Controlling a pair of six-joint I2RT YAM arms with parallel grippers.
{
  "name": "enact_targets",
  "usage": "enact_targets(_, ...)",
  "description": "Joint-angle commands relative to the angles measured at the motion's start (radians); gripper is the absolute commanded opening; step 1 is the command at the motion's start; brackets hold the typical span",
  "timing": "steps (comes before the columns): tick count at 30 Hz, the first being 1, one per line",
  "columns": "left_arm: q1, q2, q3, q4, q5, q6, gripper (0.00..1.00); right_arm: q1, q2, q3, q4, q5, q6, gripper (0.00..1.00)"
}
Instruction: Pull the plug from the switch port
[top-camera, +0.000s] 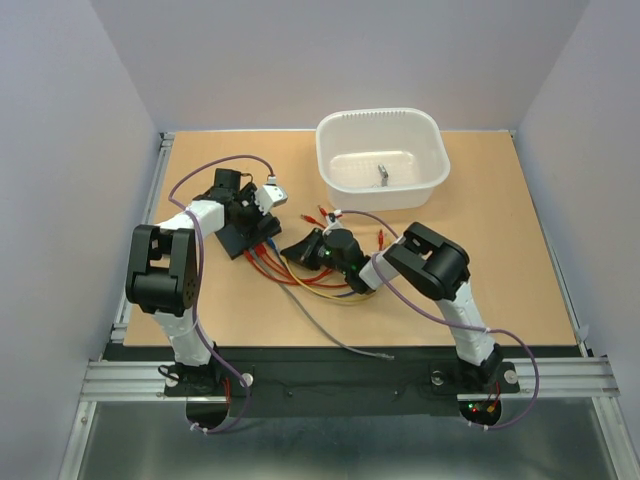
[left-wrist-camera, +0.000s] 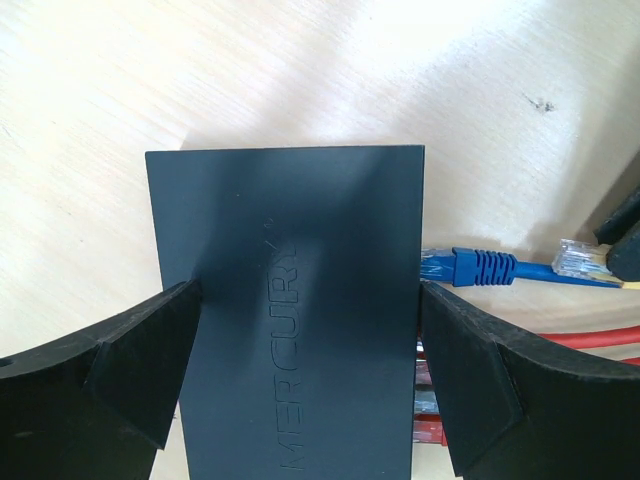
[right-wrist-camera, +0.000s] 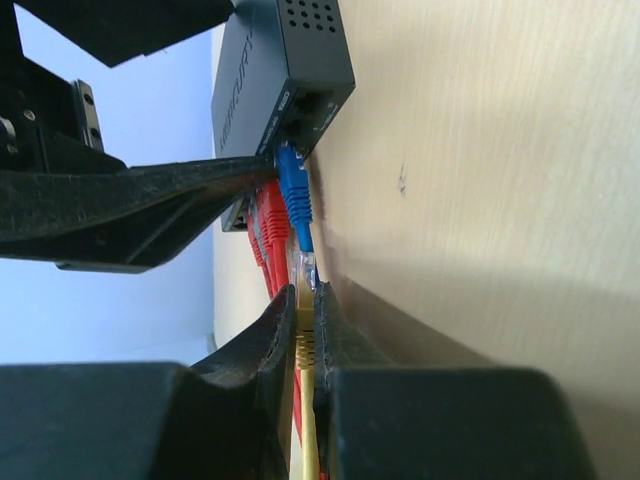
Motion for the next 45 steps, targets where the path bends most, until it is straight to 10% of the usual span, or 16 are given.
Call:
enact_targets(1,0.006,0.013,0.002,-0.078,0.031,-0.012,0.99,0.009,0.019,-0.063,-0.241,-0.009,-0.149,0.01)
enact_targets(18,0.006,-0.219,0.027,-0.287,0.163,0.068,0.99,0.009,-0.523,-0.098,-0.403,0.267,-0.479,0.0)
enact_targets(31,0.021,-0.28,0.103,-0.328,0.171,0.011,0.99,0.003,-0.86,0.197,-0.465,0.318,-0.738,0.0)
enact_targets(45,0.027,-0.234,0.16,-0.324,0.178,-0.029,0.99,-0.271,-0.479,0.955,-0.446,0.251,-0.959,0.01)
